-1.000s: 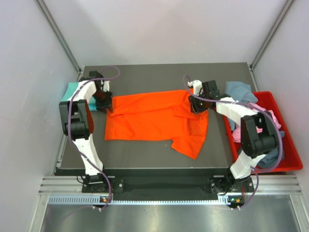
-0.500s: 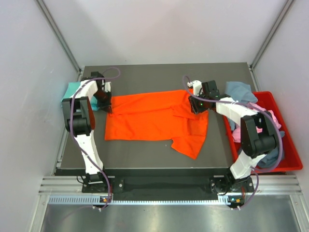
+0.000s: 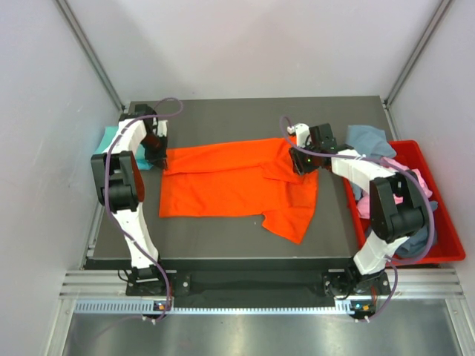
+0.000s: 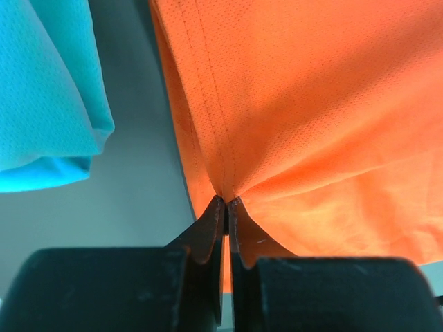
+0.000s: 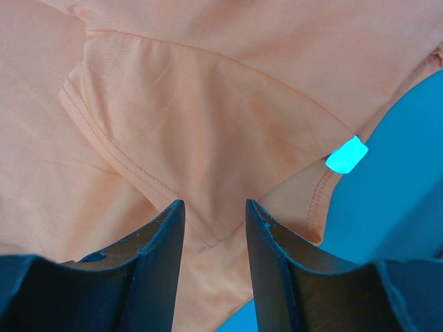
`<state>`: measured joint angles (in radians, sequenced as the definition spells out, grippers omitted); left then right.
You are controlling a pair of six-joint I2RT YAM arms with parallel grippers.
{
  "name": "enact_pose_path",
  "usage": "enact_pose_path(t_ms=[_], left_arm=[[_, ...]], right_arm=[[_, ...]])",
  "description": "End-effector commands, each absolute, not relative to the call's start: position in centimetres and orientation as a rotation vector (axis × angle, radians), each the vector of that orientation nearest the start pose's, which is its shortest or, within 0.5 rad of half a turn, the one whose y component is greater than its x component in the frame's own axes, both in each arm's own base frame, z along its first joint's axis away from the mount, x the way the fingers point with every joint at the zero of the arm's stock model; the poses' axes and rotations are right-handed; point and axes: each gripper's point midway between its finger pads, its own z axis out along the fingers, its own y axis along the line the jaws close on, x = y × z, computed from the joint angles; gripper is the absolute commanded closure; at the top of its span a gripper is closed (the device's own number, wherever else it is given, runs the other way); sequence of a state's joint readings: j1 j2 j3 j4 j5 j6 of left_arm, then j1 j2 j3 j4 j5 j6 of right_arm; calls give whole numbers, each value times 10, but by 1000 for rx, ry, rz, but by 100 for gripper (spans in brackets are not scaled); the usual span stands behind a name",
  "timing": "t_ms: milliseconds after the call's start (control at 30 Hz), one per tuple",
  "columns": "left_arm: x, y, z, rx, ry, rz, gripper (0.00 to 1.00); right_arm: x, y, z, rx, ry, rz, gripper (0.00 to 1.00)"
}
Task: Fold and stack the t-shirts
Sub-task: Fold the tshirt
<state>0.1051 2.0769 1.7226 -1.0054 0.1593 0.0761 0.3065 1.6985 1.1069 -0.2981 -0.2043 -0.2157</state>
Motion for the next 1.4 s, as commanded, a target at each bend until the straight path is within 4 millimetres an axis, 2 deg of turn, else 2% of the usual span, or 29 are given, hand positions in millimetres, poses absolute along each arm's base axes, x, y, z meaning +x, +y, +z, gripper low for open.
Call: enact_pose_path(t_ms=[0,167,233,267,333,367,433,500,533,600,633,700,733,767,800,833,867,900,933,967,1033,1100,1133,1267,1367], left_arm=[[406,27,87,0,2894,-152,94],[403,47,87,-19,2911,11,92],[401,48,87,-12,2924,17,89],[399,47,88,-4,2932,12,79],[399,47,93,0,2930,17,69],[398,48,96,-5,2925,17,54],[400,47,114,7,2890,22,44],[399,47,127,1,2855,26,37],[395,46,137,-2,2833,22,36],[384,40,138,15,2844,-11,35],[380,33,143,44,2835,-58,36],[370,25,143,145,2851,-91,37],[363,22,140,180,2849,-105,38],[361,20,139,227,2838,-114,39],[362,17,133,251,2815,-116,39],[362,14,137,266,2783,-134,38],[362,10,136,280,2766,-155,39],[364,9,130,286,2746,-158,40],[365,8,132,280,2729,-151,40],[367,8,130,278,2713,-145,41],[374,8,124,281,2670,-131,42],[375,8,119,278,2654,-124,43],[382,8,119,269,2627,-122,43],[391,1,115,240,2630,-151,44],[397,-3,110,212,2640,-175,44]], right_arm=[[390,163,83,-735,2288,312,59],[383,159,86,-734,2284,301,59],[380,157,86,-734,2283,296,59],[379,157,86,-736,2283,295,59],[376,155,89,-733,2281,293,59],[376,155,90,-732,2280,295,59],[375,155,102,-720,2265,296,59],[369,154,111,-709,2262,314,59],[365,155,122,-710,2240,324,59],[348,158,126,-795,2237,368,59],[342,158,135,-827,2210,374,59],[325,156,133,-934,2189,381,59],[320,156,141,-964,2149,375,59],[312,156,141,-1039,2115,372,59],[301,155,133,-1088,2112,379,59],[291,161,140,-1145,2056,383,60],[281,164,138,-1220,2022,378,59],[268,167,130,-1274,2013,394,60],[254,177,133,-1345,1963,416,61],[238,179,125,-1427,1954,435,61],[211,191,121,-1564,1885,465,62],[192,193,112,-1653,1852,479,63],[181,199,109,-1705,1820,499,63],[155,205,90,-1797,1839,565,63],[153,209,87,-1784,1842,586,63]])
